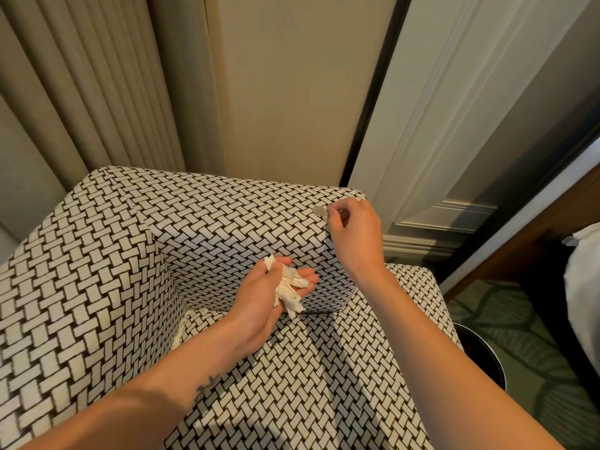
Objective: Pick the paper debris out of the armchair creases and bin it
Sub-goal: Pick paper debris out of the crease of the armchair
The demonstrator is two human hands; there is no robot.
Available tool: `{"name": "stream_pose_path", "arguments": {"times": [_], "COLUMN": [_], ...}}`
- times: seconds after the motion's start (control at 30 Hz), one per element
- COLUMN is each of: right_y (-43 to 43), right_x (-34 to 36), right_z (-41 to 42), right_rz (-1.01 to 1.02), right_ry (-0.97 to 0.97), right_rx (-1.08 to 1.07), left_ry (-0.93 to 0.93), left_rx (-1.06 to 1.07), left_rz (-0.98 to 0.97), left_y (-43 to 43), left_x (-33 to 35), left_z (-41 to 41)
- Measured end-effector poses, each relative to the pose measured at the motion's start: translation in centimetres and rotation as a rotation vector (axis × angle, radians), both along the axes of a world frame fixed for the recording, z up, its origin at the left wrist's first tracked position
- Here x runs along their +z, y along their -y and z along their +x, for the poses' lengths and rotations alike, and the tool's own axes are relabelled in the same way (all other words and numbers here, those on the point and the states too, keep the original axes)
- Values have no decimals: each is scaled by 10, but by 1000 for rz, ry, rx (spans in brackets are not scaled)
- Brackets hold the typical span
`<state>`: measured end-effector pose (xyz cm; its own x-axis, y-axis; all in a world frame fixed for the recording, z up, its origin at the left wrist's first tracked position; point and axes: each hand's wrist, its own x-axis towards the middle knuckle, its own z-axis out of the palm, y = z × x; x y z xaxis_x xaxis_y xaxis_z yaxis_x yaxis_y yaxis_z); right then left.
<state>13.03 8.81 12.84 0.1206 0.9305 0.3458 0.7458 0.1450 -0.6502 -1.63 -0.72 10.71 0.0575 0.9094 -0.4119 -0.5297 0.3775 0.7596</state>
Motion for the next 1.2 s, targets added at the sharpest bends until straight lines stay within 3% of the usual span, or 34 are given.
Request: {"name": "stream_pose_path", "arguments": {"times": [0.33,0.57,0.9,1.03,1.2], "right_y": [46,107,133,123,100], "right_x": [3,4,-48,-76,-115], "right_z": [6,-21,-83,-87,-81], "right_rz": [-7,-120,-349,-491,-637], "right_ry": [-172,-265,-211,-251,-124], "right_rx": [96,275,443,372,336], "left_ry": [23,-170,-5,-89,-143], "left_rx": [-14,-7,383,619,638], "left_rz": [-67,-81,-311,-362,-370], "left_y": [8,44,84,69,58], "left_x": [3,13,-13,-33,-49], "left_z": [1,-6,-73,-79,-77]}}
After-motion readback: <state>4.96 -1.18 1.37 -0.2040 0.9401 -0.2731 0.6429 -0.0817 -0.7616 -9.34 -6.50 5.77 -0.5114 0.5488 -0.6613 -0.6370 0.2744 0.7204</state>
